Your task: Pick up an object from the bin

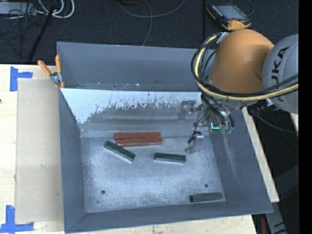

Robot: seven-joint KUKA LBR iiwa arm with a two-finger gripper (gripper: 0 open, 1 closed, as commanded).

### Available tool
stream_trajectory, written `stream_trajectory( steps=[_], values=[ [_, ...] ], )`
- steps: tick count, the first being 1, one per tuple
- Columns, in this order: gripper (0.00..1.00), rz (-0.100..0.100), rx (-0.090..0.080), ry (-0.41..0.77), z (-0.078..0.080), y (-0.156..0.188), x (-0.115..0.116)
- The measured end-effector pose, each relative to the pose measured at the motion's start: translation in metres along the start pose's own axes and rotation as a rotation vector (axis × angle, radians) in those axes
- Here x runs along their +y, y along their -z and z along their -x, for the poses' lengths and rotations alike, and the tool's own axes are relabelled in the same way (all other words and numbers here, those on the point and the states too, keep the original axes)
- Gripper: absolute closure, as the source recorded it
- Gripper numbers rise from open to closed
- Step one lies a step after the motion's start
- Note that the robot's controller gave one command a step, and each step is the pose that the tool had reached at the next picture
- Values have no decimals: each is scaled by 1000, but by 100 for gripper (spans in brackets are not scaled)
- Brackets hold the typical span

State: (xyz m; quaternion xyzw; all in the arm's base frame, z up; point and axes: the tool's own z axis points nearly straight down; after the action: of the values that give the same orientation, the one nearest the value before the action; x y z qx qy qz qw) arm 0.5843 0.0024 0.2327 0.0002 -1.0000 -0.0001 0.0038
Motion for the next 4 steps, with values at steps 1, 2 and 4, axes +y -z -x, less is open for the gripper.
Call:
stream_trajectory(
  steps=[1, 2, 4],
  values=[
    [0, 1, 1, -53, -20, -168, -23],
    [0, 1, -10, -57, -24, -132, 0],
    [0, 1, -3, -257, -28, -165, -19]
  ],
)
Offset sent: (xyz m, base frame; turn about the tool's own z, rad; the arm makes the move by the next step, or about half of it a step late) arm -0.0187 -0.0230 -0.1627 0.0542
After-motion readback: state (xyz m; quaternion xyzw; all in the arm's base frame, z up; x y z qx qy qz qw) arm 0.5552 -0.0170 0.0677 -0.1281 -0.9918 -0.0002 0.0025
